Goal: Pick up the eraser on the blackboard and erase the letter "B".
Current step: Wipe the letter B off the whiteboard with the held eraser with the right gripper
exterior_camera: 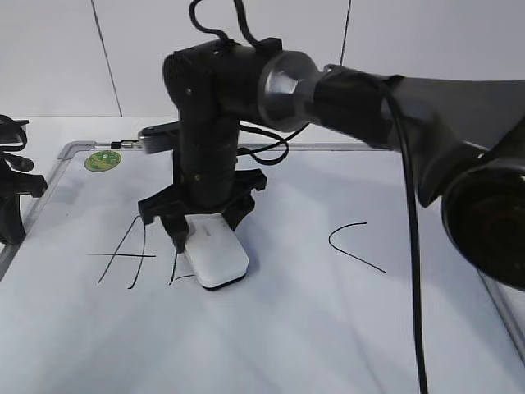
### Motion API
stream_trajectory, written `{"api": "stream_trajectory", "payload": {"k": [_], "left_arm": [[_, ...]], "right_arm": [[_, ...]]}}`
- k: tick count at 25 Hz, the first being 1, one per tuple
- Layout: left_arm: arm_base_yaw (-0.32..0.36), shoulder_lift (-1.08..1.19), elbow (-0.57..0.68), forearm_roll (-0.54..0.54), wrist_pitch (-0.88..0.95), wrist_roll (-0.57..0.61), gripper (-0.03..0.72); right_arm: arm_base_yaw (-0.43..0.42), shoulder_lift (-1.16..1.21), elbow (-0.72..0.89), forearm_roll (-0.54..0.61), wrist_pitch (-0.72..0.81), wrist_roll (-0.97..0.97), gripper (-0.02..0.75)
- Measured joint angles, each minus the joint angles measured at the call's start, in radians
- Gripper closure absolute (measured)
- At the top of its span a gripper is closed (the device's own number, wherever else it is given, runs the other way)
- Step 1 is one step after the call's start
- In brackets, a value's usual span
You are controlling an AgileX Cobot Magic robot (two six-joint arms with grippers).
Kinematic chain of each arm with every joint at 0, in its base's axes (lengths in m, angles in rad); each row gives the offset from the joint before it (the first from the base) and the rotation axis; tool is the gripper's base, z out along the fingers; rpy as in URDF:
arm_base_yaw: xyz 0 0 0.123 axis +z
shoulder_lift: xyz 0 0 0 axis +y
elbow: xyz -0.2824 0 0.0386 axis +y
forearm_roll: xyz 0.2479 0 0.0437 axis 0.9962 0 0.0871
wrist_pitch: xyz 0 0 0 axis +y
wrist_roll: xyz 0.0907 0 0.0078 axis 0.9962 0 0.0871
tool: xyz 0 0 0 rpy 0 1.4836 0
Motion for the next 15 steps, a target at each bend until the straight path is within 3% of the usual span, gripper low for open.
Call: {"api": "stream_trajectory", "payload": {"k": [7, 15], "left_arm": [[0.0, 0.0, 0.0, -0.006, 0.0, 0.0, 0.671], [0.0, 0.0, 0.0, -0.008, 0.0, 0.0, 0.671]], "right_arm": [[-0.094, 0.0, -0.001, -0.001, -0.021, 0.01, 0.184], [-0.054, 0.014, -0.03, -0.046, -0.006, 0.012, 0.184]]}}
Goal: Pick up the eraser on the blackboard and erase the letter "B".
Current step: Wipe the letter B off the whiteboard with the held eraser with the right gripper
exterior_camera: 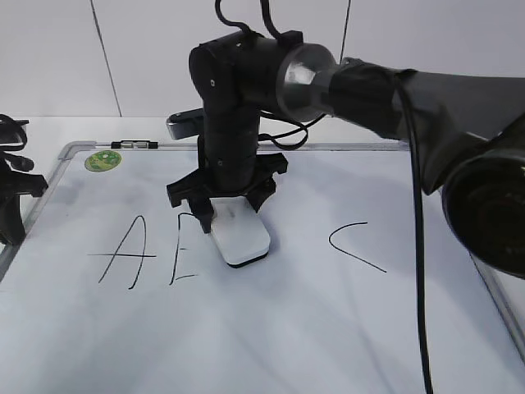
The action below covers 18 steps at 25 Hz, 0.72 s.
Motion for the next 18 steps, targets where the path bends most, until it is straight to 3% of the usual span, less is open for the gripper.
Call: {"api": "stream_trajectory", "payload": {"k": [4, 11, 18], "left_arm": [[0.002, 0.0, 0.0, 0.0, 0.002, 0.0, 0.671], [0.002, 0.0, 0.0, -0.002, 0.004, 0.0, 0.671], [0.002, 0.0, 0.0, -0.006, 0.006, 0.0, 0.671]], "right_arm": [[0.031, 0.019, -0.045, -0.027, 0.019, -0.02, 0.184], [0.092, 0.039, -0.094, 0.055, 0.017, -0.054, 0.184], [0.09, 0.053, -0.105, 0.005, 0.017, -0.047, 0.184]]}}
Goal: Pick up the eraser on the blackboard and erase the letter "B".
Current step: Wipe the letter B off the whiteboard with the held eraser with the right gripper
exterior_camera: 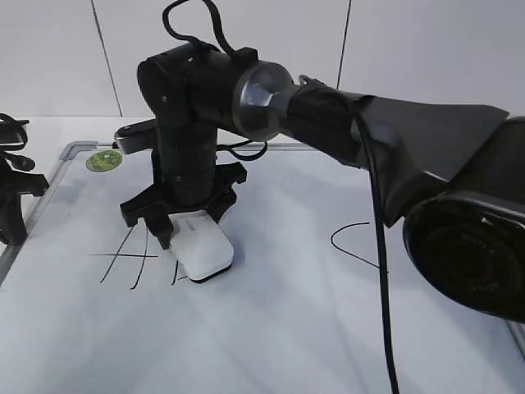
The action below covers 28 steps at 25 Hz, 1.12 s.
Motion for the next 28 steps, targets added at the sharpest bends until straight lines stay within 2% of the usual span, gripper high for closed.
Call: {"api": "stream_trajectory", "payload": {"k": [10, 13, 18, 25, 28], "left_arm": [[0.0, 0.002, 0.0, -0.012, 0.0, 0.0, 0.672], [0.0, 0.002, 0.0, -0.018, 0.0, 0.0, 0.672], [0.0, 0.002, 0.0, -0.018, 0.0, 0.0, 0.672], [0.0, 0.002, 0.0, -0.016, 0.004, 0.0, 0.672], [0.0, 0.002, 0.0, -0.016, 0.01, 0.0, 0.672]], "right_arm": [[-0.119, 0.011, -0.009, -0.049, -0.028, 0.002, 0.184], [-0.132, 0.011, -0.009, -0.051, -0.03, 0.002, 0.184], [-0.102, 0.012, -0.009, -0.06, -0.03, -0.014, 0.184], [0.012, 0.015, -0.012, -0.089, -0.032, -0.055, 0.184], [0.027, 0.015, -0.012, -0.089, -0.033, -0.059, 0.184]]}}
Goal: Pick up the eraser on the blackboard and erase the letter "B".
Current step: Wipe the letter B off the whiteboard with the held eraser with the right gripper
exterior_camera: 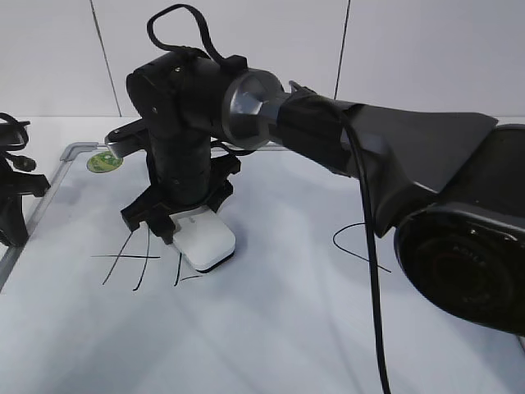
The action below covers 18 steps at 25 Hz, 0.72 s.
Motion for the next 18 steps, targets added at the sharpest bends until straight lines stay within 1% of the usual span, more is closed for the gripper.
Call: {"api": "stream_trajectory", "payload": {"k": [3, 6, 8, 11, 13, 18], "left_arm": [[0.0, 0.0, 0.0, 0.002, 0.0, 0.0, 0.672], [0.0, 0.0, 0.0, 0.002, 0.0, 0.0, 0.672], [0.0, 0.0, 0.0, 0.002, 0.0, 0.0, 0.672], [0.0, 0.001, 0.0, -0.002, -0.002, 0.0, 0.672], [0.0, 0.001, 0.0, -0.002, -0.003, 0.0, 0.672], [0.0, 0.001, 0.0, -0.002, -0.002, 0.0, 0.672]], "right_arm": [[0.0, 0.0, 0.0, 0.004, 0.0, 0.0, 0.184], [-0.007, 0.002, 0.0, -0.018, -0.002, 0.002, 0.184], [-0.021, 0.002, -0.002, -0.011, -0.002, 0.006, 0.184], [-0.06, 0.002, -0.002, 0.043, -0.004, 0.014, 0.184], [-0.087, -0.003, -0.002, 0.057, -0.004, 0.014, 0.184], [-0.104, -0.047, 0.022, 0.035, 0.014, 0.012, 0.184]]}}
